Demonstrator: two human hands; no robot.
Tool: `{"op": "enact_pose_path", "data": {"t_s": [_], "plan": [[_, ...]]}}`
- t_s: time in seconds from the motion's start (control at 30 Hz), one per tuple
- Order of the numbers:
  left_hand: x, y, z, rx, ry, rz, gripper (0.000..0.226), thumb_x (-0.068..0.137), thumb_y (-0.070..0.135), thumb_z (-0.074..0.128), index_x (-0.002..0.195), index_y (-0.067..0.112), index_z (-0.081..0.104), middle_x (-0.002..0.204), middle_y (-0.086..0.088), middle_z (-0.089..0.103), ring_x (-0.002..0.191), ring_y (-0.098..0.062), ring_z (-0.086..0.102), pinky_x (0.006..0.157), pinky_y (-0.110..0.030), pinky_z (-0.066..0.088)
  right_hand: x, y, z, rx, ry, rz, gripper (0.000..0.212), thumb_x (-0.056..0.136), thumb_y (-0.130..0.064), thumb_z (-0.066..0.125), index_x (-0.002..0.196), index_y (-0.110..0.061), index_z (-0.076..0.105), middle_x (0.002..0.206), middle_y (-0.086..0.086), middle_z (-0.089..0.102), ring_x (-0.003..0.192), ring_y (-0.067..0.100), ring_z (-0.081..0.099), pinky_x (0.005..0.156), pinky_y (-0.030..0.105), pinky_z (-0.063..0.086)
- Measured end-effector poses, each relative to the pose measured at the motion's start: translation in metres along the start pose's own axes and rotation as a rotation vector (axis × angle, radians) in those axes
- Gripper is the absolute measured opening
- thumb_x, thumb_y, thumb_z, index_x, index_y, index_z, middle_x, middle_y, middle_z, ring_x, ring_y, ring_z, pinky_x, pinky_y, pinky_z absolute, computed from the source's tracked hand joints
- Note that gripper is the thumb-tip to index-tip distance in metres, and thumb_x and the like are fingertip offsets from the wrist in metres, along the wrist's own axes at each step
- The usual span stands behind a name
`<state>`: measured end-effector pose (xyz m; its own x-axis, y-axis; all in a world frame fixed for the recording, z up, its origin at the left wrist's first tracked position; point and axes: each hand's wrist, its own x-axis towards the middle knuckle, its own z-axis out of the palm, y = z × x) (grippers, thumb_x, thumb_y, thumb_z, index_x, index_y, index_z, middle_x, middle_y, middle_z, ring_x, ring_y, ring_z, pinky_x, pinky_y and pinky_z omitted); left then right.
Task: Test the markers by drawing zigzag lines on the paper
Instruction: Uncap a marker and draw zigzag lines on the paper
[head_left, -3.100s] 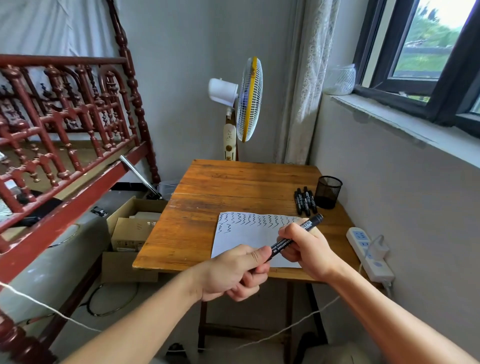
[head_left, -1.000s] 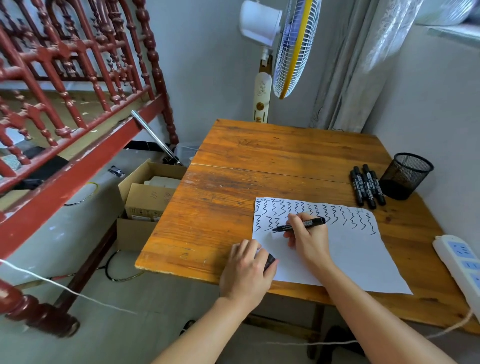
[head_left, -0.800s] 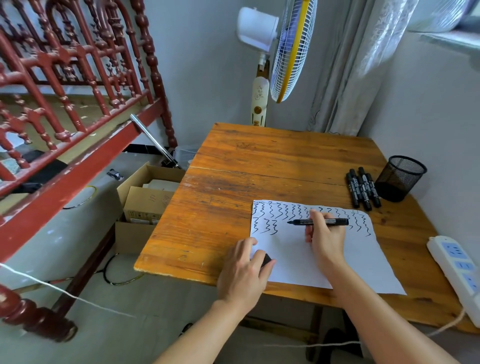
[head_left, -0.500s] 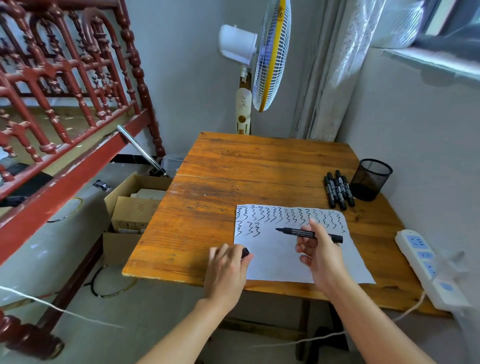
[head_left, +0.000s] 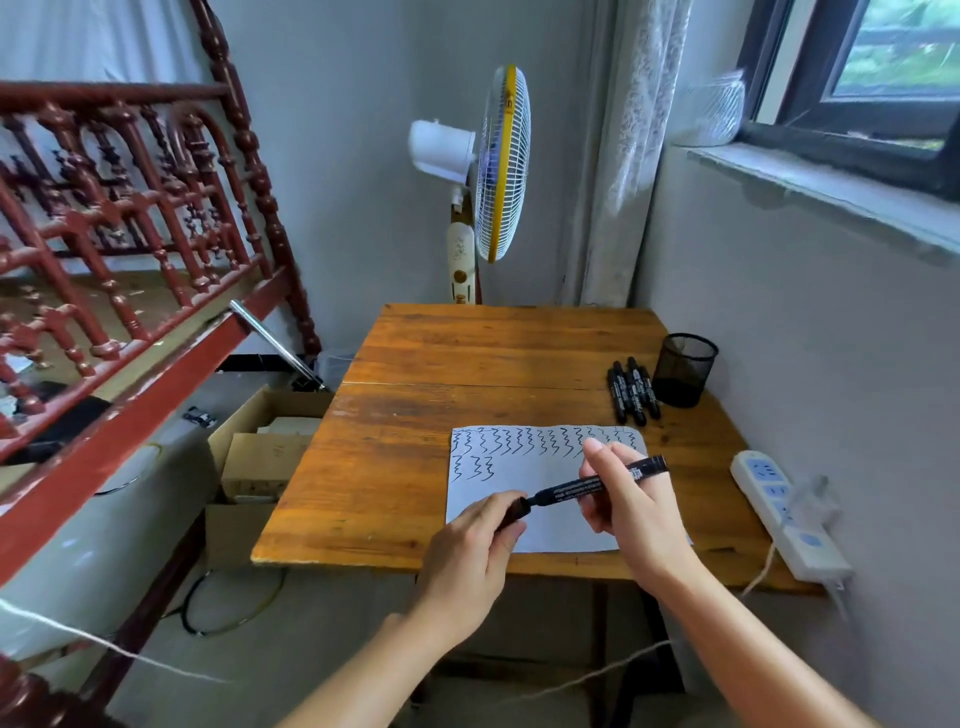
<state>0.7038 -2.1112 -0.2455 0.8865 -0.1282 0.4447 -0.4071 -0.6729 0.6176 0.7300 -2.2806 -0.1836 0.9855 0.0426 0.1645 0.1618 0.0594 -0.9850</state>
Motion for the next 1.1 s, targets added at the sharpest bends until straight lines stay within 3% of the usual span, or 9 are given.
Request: {"op": "enact_pose_path", "data": {"t_s": [0.17, 0.23, 0.33, 0.47, 0.53, 0.63, 0.77, 0.93, 1.1], "plan": [[-0.001, 0.028, -0.012, 0.138, -0.055, 0.182, 0.036, 0.092, 0.024, 0.054, 0.127, 0.017, 0.05, 0.114, -0.002, 0.067, 0.098, -0.015, 0.063, 0.072, -0.017, 0.045, -0.01, -0.018, -0.009, -0.048, -0.124, 0.038, 0.037, 0.097, -0.025, 0.054, 0.066, -0.004, 0.055, 0.051, 0.01, 0.049, 0.043, 0.016, 0.047, 0.041, 0.021, 0.036], [0.0, 0.04, -0.019, 0.035, -0.084, 0.105, 0.03, 0.093, 0.027, 0.052, 0.122, 0.019, 0.051, 0.106, 0.004, 0.066, 0.09, -0.009, 0.062, 0.07, -0.015, 0.044, -0.012, -0.026, -0.015, -0.07, -0.133, 0.061, 0.039, 0.098, -0.026, 0.051, 0.067, -0.004, 0.057, 0.053, 0.012, 0.048, 0.044, 0.015, 0.045, 0.041, 0.02, 0.035], [0.004, 0.054, -0.03, -0.171, -0.134, -0.056, 0.008, 0.093, 0.035, 0.048, 0.091, 0.03, 0.055, 0.077, 0.008, 0.064, 0.076, -0.002, 0.057, 0.065, -0.016, 0.044, -0.018, -0.034, -0.023, -0.12, -0.113, 0.119, 0.039, 0.099, -0.029, 0.049, 0.068, -0.006, 0.057, 0.055, 0.009, 0.052, 0.048, 0.015, 0.045, 0.047, 0.024, 0.035], [0.004, 0.071, -0.036, -0.29, -0.29, -0.119, 0.025, 0.092, 0.047, 0.04, 0.082, 0.028, 0.054, 0.063, -0.005, 0.06, 0.067, -0.014, 0.059, 0.073, -0.03, 0.045, -0.025, -0.039, -0.025, -0.054, -0.056, 0.164, 0.034, 0.097, -0.022, 0.047, 0.067, -0.008, 0.049, 0.044, -0.004, 0.043, 0.044, 0.012, 0.032, 0.044, 0.022, 0.026], [0.003, 0.074, -0.033, -0.237, -0.312, -0.097, 0.024, 0.093, 0.046, 0.038, 0.087, 0.028, 0.052, 0.072, -0.004, 0.06, 0.067, -0.013, 0.055, 0.072, -0.036, 0.047, -0.027, -0.041, -0.024, -0.016, -0.041, 0.176, 0.031, 0.097, -0.02, 0.046, 0.069, -0.008, 0.045, 0.043, -0.007, 0.039, 0.044, 0.011, 0.027, 0.045, 0.023, 0.022], [0.005, 0.072, -0.027, 0.014, -0.19, 0.071, 0.024, 0.095, 0.038, 0.041, 0.097, 0.015, 0.048, 0.104, -0.006, 0.061, 0.089, -0.017, 0.055, 0.068, -0.039, 0.054, -0.027, -0.042, -0.023, -0.012, -0.01, 0.167, 0.033, 0.097, -0.019, 0.045, 0.067, -0.009, 0.048, 0.042, -0.009, 0.041, 0.045, 0.01, 0.027, 0.045, 0.023, 0.022], [0.01, 0.068, -0.016, 0.256, -0.01, 0.27, 0.022, 0.09, 0.033, 0.044, 0.097, 0.013, 0.05, 0.102, -0.007, 0.066, 0.088, -0.017, 0.064, 0.059, -0.024, 0.058, -0.023, -0.035, -0.022, -0.017, 0.042, 0.207, 0.031, 0.098, -0.022, 0.044, 0.092, 0.001, 0.064, 0.043, -0.008, 0.049, 0.04, 0.004, 0.032, 0.043, 0.019, 0.025], [0.027, 0.047, 0.0, 0.326, -0.075, 0.267, 0.021, 0.092, 0.032, 0.053, 0.092, 0.011, 0.053, 0.092, -0.006, 0.065, 0.08, -0.021, 0.062, 0.059, -0.024, 0.045, -0.009, -0.015, -0.035, -0.078, 0.008, 0.309, 0.031, 0.096, -0.027, 0.05, 0.073, -0.01, 0.061, 0.048, -0.004, 0.043, 0.042, 0.008, 0.031, 0.043, 0.021, 0.024], [0.034, 0.014, 0.021, 0.367, -0.182, 0.089, 0.039, 0.093, 0.047, 0.043, 0.122, 0.02, 0.048, 0.119, 0.004, 0.055, 0.105, -0.014, 0.053, 0.084, -0.027, 0.042, 0.036, -0.008, -0.072, -0.112, 0.196, 0.195, 0.017, 0.087, -0.022, 0.07, 0.078, -0.011, 0.062, 0.058, 0.002, 0.052, 0.047, 0.011, 0.043, 0.042, 0.02, 0.035]]}}
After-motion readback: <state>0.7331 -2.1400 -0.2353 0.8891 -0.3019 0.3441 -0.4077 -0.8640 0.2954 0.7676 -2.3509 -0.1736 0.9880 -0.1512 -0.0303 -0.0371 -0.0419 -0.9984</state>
